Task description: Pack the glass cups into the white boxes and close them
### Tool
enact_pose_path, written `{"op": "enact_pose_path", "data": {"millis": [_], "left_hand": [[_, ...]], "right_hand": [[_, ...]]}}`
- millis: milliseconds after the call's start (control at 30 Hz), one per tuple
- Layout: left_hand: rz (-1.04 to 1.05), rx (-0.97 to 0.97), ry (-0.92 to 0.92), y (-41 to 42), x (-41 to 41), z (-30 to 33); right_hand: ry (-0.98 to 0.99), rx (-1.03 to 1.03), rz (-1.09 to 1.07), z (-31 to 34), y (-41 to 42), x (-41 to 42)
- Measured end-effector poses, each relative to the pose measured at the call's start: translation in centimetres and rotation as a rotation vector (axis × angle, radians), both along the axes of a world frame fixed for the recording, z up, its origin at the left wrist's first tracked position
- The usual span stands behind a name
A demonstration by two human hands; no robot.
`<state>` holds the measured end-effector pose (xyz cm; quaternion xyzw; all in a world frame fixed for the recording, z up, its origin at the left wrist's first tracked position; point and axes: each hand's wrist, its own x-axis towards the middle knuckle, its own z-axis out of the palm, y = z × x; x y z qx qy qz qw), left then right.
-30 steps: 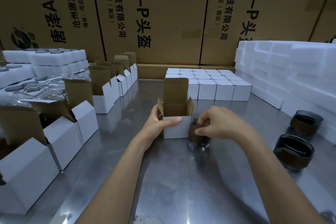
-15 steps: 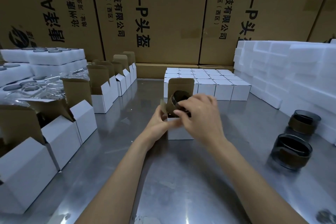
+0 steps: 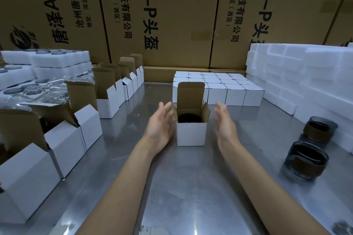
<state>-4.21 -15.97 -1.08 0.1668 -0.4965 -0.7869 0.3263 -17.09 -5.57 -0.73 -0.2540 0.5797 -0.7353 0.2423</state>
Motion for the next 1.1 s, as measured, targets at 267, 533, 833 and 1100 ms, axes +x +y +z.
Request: {"op": "enact_pose_path", "data": {"millis": [267, 533, 833, 1100], "left_hand": [[0.130, -0.231, -0.062, 1.9, -1.7, -0.4], [0.242, -0.190, -0.061, 2.6, -2.1, -0.1], [-0.100, -0.211, -0.130, 1.2, 0.1, 0.1], [-0.274, -0.299, -0.134, 0.3, 1.3, -0.4]], "right_hand": [[0.054, -0.019, 0.290, -1.4, -0.7, 0.4], [0.159, 0.040, 0.206, -0.9, -0.3, 1.1], [0.051, 0.025, 0.387, -0.4, 0.6, 0.1], [0.048, 0.034, 0.645, -0.3, 2.0, -0.8]]}}
